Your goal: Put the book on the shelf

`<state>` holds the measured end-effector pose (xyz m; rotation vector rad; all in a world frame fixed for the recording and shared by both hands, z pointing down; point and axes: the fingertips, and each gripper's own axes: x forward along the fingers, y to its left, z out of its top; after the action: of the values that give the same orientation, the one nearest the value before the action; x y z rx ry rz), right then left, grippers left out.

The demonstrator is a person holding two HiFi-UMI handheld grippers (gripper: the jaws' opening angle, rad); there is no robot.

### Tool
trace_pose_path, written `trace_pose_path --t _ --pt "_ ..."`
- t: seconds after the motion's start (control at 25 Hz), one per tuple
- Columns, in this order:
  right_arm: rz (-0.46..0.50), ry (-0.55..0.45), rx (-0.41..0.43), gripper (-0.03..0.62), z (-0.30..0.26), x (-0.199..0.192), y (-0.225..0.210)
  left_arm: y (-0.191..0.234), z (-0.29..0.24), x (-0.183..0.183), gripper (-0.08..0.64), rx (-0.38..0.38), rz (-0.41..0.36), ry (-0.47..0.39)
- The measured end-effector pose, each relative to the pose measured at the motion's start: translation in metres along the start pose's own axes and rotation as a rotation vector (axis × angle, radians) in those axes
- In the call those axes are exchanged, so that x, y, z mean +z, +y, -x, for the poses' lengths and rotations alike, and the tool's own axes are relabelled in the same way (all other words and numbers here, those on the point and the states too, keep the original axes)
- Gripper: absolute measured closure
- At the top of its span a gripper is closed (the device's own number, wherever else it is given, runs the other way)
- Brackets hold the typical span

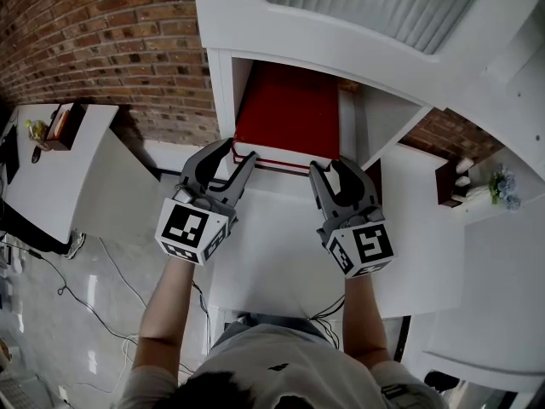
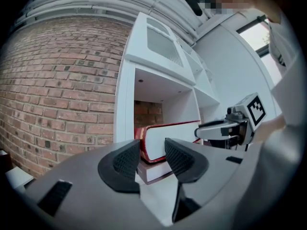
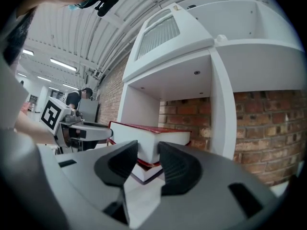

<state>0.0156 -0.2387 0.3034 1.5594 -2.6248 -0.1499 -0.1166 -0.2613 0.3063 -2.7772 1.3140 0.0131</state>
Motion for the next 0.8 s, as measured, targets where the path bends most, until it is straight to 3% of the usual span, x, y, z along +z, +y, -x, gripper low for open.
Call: trace_pose_path --t 0.4,0.56,0.8 --pt "-0.009 0.017 -0.003 0.446 -0.003 -0.009 -0.001 0.002 -0.003 -0.008 0.390 -0.009 0.000 -0.011" --pt "-0.029 0.006 0.000 0.443 -0.003 -0.008 -0.002 0.002 -0.001 -0.010 0.390 -0.015 0.034 -0.018" --pt "-0.044 -0.010 -0.020 0.443 0.005 -0.005 -0.002 0.002 0.013 -0.007 0.399 0.009 0.012 -0.023"
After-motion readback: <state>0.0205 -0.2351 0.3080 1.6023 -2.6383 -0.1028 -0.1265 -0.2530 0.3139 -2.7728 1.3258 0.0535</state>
